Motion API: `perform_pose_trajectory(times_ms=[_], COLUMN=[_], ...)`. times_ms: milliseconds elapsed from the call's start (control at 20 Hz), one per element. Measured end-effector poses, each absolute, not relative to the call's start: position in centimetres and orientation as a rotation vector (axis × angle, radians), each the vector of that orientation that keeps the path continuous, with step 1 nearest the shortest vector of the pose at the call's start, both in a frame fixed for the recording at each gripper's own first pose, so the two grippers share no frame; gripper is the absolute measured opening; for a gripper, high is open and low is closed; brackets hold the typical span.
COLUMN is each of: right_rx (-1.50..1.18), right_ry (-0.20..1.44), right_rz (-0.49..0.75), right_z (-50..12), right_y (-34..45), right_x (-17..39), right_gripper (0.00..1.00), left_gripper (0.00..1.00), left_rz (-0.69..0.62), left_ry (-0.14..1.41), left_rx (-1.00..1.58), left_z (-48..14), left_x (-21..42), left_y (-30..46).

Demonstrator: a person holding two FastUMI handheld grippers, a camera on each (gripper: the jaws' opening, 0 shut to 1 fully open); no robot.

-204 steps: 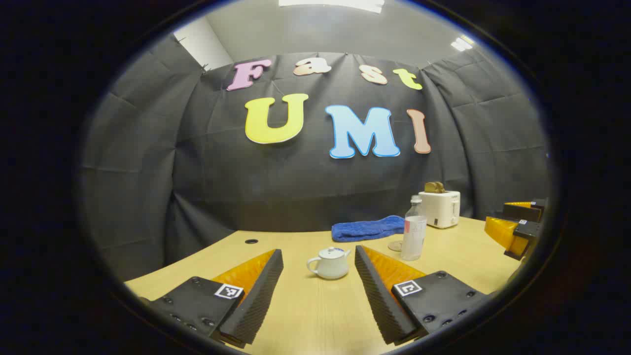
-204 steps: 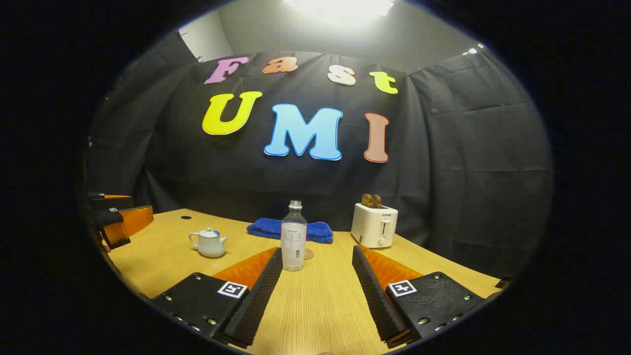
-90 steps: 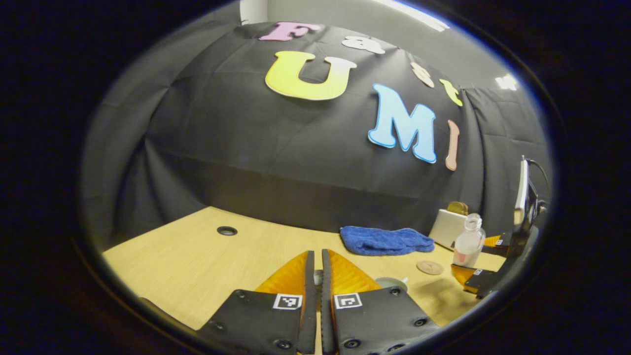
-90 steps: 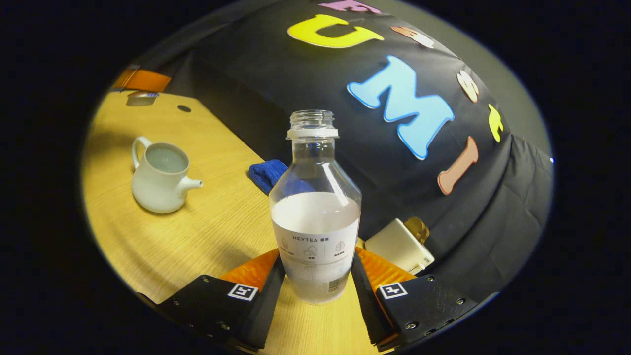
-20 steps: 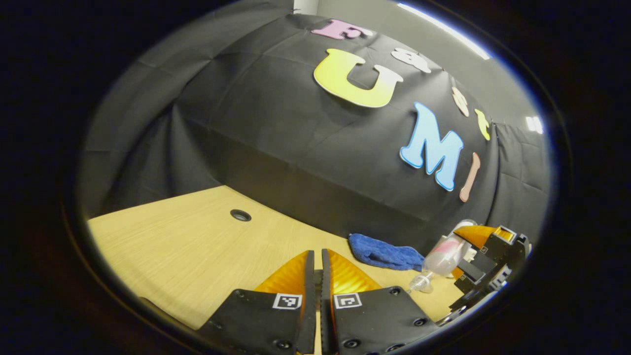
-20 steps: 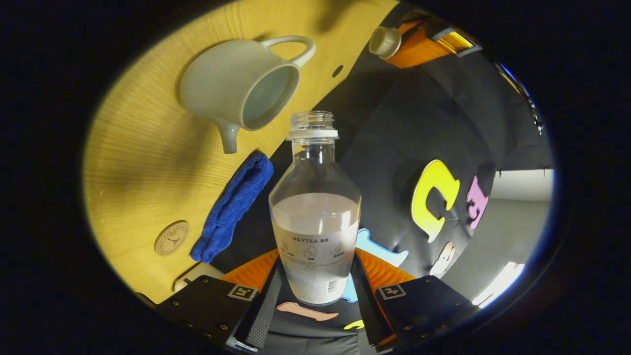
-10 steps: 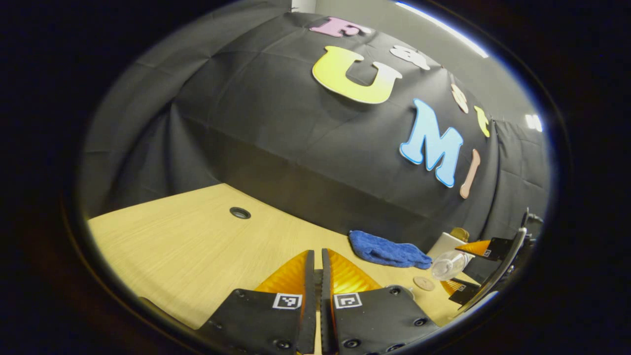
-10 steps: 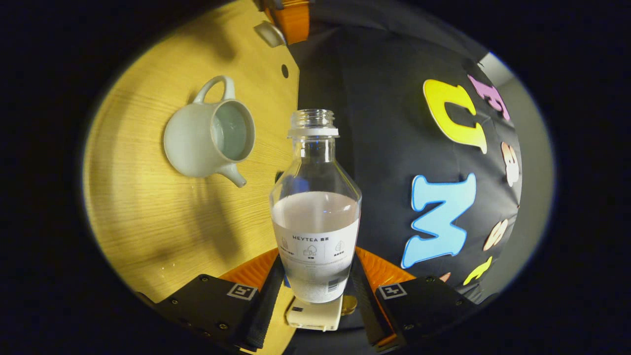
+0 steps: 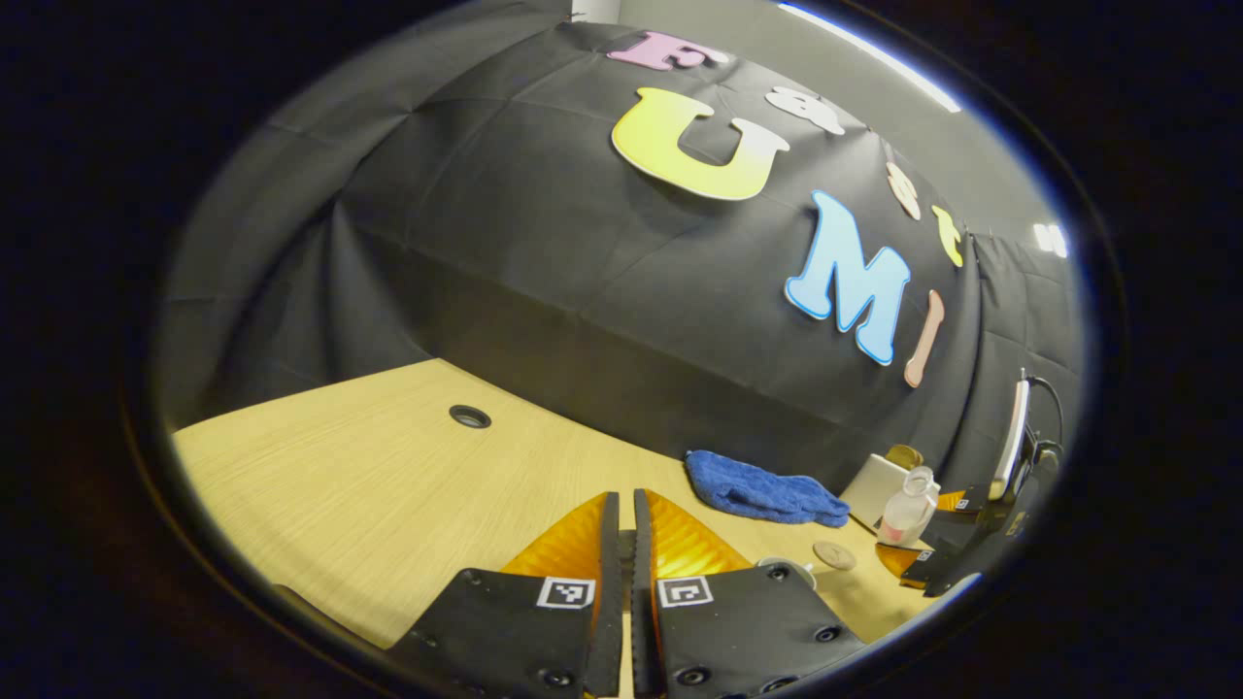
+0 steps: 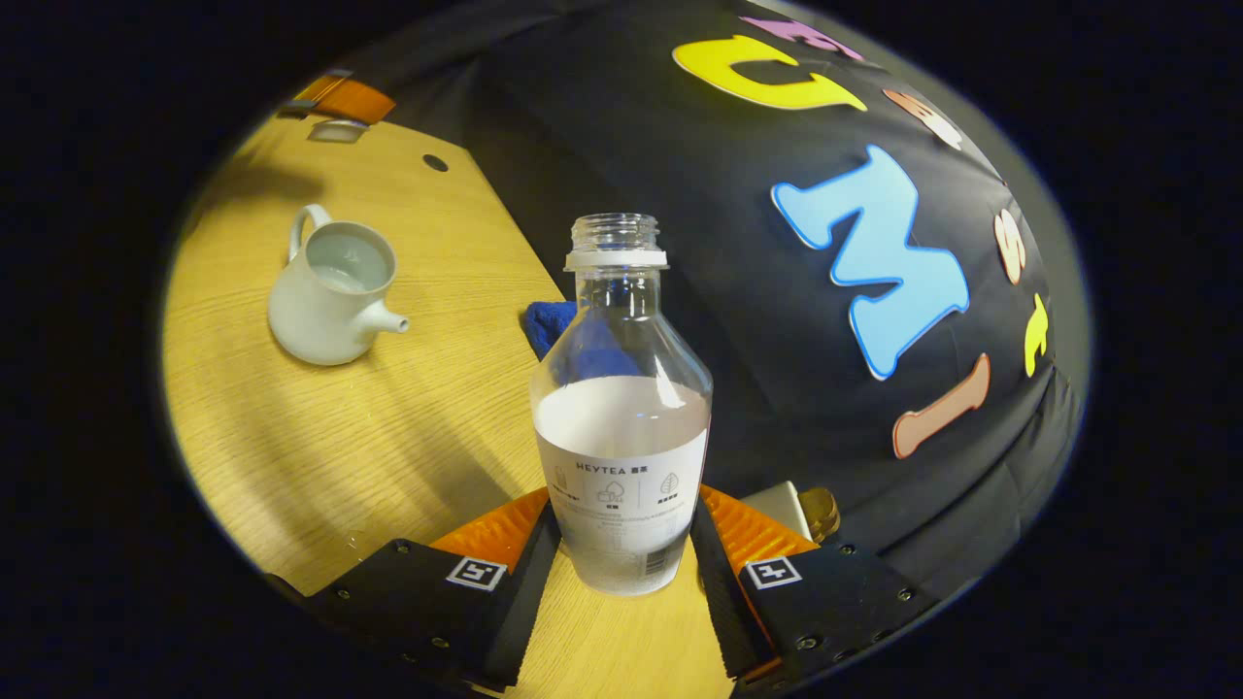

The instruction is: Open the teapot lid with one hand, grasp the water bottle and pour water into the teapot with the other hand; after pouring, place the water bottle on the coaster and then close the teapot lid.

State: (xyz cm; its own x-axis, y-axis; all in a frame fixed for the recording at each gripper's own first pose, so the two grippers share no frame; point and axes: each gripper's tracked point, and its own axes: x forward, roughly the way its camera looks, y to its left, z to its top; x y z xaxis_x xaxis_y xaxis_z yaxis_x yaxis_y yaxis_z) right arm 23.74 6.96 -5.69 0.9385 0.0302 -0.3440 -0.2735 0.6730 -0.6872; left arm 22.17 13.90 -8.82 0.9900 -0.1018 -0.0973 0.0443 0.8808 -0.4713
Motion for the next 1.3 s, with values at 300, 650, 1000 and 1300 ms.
perform_pose_trajectory(times_ms=[300,650,1000,1300], right_rx=[-0.507,-0.158,-0.035,0.016], right_ry=[0.355,0.334,0.355,0.366], right_rz=[0.115,-0.005,-0.065,-0.047], right_z=[-5.9,-6.8,-9.3,-9.6], right_y=[4.1,3.2,3.7,3.6], right_x=[25.3,28.6,31.0,31.1], right_gripper=[0.75,0.75,0.75,0.75], left_gripper=[0.13,0.1,0.13,0.1], left_rz=[-0.09,-0.101,-0.12,-0.129], left_ry=[0.136,0.135,0.139,0.152], left_rx=[-0.481,-0.48,-0.485,-0.485], left_z=[-9.3,-8.9,-8.7,-9.0], left_x=[22.2,22.1,22.1,22.4], left_y=[13.1,12.8,12.0,11.5])
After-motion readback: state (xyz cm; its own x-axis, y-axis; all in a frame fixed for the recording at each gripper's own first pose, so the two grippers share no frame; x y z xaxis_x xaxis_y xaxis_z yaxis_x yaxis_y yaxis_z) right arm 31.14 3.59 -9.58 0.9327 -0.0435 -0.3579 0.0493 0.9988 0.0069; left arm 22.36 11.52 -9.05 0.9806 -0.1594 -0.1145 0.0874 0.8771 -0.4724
